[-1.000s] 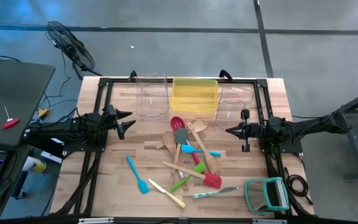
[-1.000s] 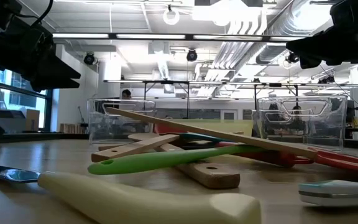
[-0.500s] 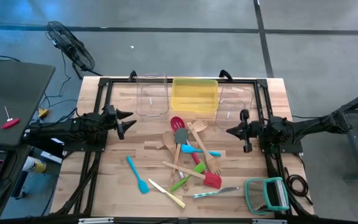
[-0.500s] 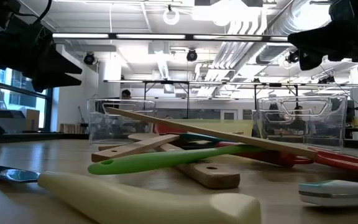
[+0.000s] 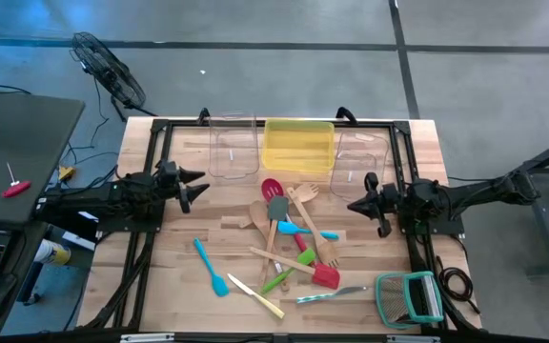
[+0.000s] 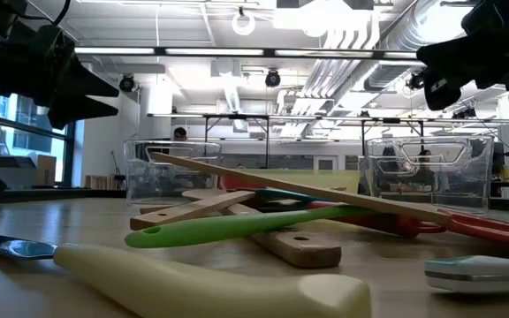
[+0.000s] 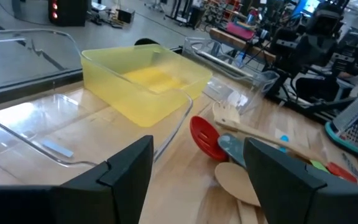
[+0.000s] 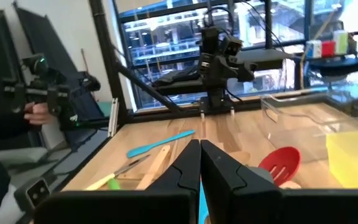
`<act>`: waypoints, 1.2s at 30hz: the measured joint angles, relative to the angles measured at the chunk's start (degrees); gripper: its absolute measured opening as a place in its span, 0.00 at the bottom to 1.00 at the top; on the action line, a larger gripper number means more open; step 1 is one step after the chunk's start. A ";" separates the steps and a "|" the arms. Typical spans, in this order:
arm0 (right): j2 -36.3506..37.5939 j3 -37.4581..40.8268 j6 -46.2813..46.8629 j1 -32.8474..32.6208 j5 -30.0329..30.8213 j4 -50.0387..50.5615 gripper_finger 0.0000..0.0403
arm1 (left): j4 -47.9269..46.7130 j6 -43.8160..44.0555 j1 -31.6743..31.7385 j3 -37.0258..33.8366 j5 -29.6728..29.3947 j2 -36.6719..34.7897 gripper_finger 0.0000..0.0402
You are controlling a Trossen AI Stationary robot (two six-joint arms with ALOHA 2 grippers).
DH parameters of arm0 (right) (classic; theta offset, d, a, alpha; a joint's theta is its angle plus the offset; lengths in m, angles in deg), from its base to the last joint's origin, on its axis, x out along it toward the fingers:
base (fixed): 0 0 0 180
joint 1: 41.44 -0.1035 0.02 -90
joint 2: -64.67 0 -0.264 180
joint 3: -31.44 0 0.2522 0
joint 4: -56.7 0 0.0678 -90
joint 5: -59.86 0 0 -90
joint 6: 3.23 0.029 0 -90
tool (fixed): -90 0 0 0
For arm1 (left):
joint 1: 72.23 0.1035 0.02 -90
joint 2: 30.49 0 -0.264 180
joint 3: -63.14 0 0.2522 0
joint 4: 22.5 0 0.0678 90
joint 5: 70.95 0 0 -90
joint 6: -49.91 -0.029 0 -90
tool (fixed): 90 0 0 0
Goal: Pick & Place Kitchen Items
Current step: Put the brown serving spoon into the right transparent bin
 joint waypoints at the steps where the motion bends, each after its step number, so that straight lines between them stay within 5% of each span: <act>1: -0.20 -0.02 0.93 0.00 0.24 0.10 0.01 | 0.04 0.00 0.00 0.00 -0.02 0.00 0.61; 21: -1.36 -5.02 4.88 -0.11 0.42 0.78 0.02 | 0.91 3.12 0.00 0.21 1.72 0.00 0.61; 28: -11.03 -18.77 3.26 -0.15 6.72 10.86 0.25 | 0.97 2.99 0.00 0.24 6.80 -0.01 0.61; 36: -33.06 -39.41 6.29 -1.72 9.82 30.45 0.52 | 2.29 -0.35 0.00 0.24 14.65 -0.02 0.61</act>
